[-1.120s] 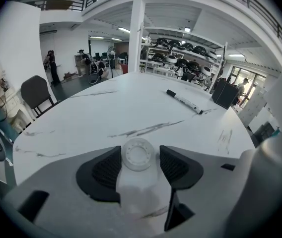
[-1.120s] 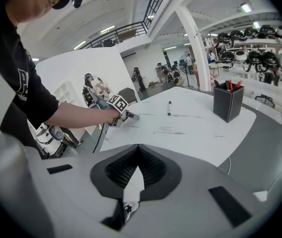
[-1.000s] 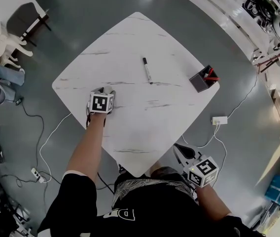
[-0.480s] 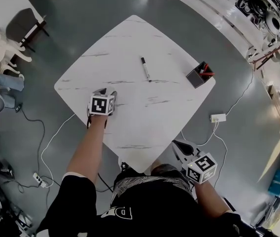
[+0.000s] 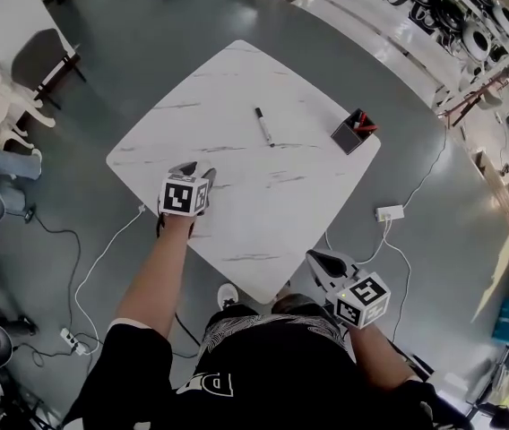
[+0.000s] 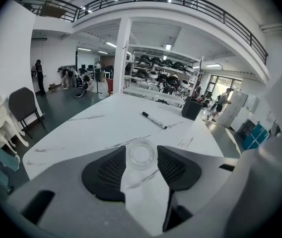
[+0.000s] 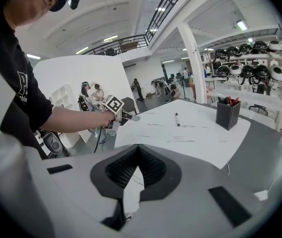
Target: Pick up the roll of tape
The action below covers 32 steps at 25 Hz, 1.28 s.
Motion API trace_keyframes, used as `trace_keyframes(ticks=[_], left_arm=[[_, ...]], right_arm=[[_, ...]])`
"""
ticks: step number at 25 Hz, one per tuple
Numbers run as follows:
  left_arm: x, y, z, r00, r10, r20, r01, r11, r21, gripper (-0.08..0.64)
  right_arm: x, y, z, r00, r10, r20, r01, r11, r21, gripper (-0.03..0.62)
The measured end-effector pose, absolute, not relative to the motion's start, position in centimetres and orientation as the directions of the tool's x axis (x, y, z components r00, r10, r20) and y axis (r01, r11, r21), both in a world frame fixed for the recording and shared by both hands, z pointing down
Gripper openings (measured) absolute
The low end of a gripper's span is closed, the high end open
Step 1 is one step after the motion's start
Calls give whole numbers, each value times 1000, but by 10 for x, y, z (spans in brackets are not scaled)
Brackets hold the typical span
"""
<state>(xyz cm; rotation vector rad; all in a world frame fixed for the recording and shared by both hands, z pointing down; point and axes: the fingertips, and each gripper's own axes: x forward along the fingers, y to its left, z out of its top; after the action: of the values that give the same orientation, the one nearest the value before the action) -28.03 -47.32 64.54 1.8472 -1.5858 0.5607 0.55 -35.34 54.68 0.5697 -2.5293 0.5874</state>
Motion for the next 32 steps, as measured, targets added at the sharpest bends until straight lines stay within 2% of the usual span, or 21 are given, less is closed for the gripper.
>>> trace_keyframes(ticks=[11, 22, 32], left_arm=[[-261, -412, 570, 316, -775, 547, -938, -170, 301, 210], [-229, -339, 501, 431, -792, 433, -896, -316, 314, 210], [-162, -269, 468, 523, -770, 366, -848, -424, 318, 210]], right_arm=[[-23, -315, 486, -857, -346, 382, -467, 834, -293, 5], [-14, -279, 457, -850, -424, 312, -504, 826, -252, 5], [-6, -251, 452, -867, -411, 280, -477, 848, -232, 5]])
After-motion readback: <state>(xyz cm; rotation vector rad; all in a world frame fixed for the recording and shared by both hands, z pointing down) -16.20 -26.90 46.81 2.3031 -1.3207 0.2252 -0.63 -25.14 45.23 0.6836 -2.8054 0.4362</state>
